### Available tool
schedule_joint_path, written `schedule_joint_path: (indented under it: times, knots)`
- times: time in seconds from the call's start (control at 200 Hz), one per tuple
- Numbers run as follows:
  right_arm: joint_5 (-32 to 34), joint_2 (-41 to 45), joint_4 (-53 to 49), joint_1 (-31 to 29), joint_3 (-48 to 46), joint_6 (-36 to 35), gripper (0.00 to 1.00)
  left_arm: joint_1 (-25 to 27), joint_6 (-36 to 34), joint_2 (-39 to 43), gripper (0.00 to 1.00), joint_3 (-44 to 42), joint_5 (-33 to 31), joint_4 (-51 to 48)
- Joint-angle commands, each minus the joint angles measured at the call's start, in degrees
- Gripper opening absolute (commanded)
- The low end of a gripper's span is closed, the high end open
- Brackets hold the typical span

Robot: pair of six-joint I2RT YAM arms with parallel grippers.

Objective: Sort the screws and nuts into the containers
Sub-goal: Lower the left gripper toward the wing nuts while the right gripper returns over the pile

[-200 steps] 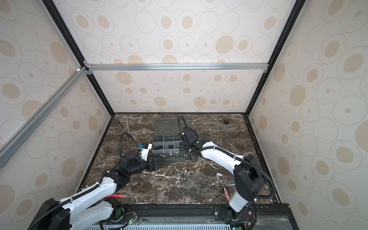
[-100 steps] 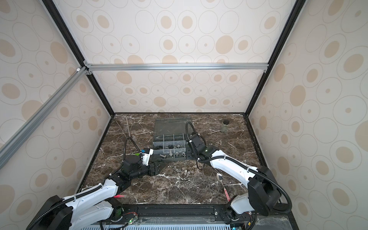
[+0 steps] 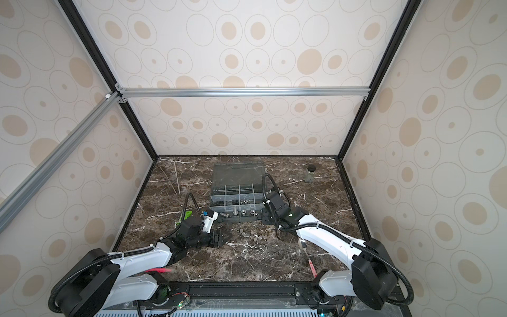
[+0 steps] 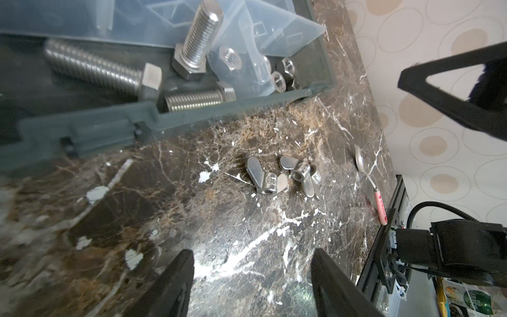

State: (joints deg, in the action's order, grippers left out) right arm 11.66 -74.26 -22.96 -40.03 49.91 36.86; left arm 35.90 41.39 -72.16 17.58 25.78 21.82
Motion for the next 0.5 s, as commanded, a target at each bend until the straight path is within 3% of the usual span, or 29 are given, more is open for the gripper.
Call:
schedule_joint_path:
  times: [0.0, 0.495]
  knots:
    - [1.55, 1.7, -0.8, 0.35, -0.67, 1.22, 0.29, 1.24, 1.05, -3.29, 0.66, 3.64, 0.3, 2.16]
    - [2.77, 4.16, -1.38, 0.33, -2.37, 1.81, 0.29, 4.23, 1.95, -17.0, 0.58, 10.12, 0.85, 6.26]
